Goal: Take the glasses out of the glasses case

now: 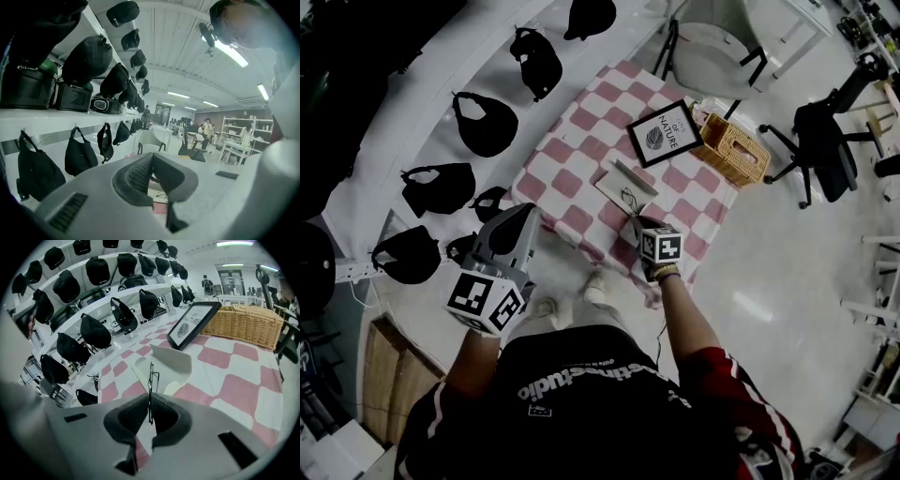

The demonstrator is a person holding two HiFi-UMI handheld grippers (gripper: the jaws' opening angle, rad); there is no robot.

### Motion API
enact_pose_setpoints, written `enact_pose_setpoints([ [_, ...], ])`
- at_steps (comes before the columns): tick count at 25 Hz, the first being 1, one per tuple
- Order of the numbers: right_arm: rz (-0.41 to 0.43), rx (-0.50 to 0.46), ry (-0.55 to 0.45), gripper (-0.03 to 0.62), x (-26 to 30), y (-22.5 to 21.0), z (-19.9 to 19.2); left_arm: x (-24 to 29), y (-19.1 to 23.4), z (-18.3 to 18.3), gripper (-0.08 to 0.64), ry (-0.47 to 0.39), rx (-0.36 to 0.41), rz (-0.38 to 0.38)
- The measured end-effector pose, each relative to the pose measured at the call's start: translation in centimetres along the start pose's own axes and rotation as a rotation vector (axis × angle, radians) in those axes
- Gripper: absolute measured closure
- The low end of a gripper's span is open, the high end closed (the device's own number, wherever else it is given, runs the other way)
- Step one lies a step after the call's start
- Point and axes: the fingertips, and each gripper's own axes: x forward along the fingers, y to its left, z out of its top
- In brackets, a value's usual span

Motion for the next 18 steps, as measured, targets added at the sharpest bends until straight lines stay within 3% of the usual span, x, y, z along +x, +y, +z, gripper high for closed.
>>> enact_pose_setpoints([
  [9, -0.034, 0.009, -0.053, 0.569, -2.2, 0.8, 2.1, -1.3, 1.0, 1.9, 0.554, -0.039, 0.011, -0.018],
  [18, -0.095, 0.015, -0.121, 0.569, -5.5, 3.0, 4.3, -2.2, 1.4, 4.8, 0.554, -0.088, 0.027, -0.084],
])
